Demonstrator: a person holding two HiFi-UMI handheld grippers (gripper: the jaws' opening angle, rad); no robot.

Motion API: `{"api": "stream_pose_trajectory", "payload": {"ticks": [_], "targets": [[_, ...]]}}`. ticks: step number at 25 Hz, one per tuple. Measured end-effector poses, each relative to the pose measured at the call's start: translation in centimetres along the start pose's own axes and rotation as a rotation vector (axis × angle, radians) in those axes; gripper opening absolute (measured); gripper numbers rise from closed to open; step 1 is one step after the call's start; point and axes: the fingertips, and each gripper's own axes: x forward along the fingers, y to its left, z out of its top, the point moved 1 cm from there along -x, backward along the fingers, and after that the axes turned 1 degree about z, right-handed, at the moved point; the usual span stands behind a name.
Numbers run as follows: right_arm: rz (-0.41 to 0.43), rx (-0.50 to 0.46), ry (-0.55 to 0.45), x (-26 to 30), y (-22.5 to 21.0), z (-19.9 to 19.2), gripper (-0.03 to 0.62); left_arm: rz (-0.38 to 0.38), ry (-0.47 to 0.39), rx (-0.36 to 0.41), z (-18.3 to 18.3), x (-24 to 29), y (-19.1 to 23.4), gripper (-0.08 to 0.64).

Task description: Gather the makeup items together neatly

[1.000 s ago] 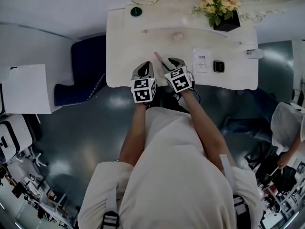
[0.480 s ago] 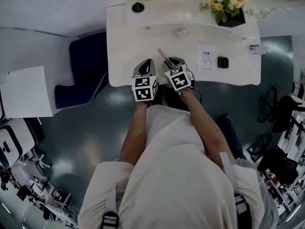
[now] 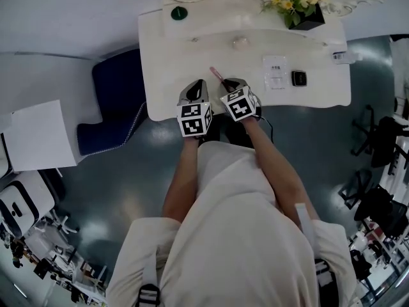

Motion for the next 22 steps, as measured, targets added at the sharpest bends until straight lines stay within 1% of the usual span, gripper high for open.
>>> {"api": "stream_pose_trajectory", "payload": {"ticks": [6,11,17,20,22], "targets": [[-0.016,0.029,-0.026,-0.8,-0.6,0.1,0.071,-0.021,0.004,0.015,0.1,0.4,-0.8,0.015],[-0.057,0.066,-0.059,-1.8,-2.0,-0.1,0.071,-0.048,0.010,0.035,0.2,0.9,-2.0,0.015],[-0.138,0.175,-0.107,-3.5,-4.8,-1.1,0.071,-0.090,0.022,0.068,0.4,1.8,-4.1,0.015],[-0.191,0.206,-0.127,-4.6,-6.6,-1.6,0.071,-0.112,0.028,0.086,0.5,2.3,-5.2,0.015],[-0.225,0.262,-0.125,-5.1,-7.7,-2.6,0.071,-0.126,0.031,0.098,0.6,2.6,-5.9,0.015]]}}
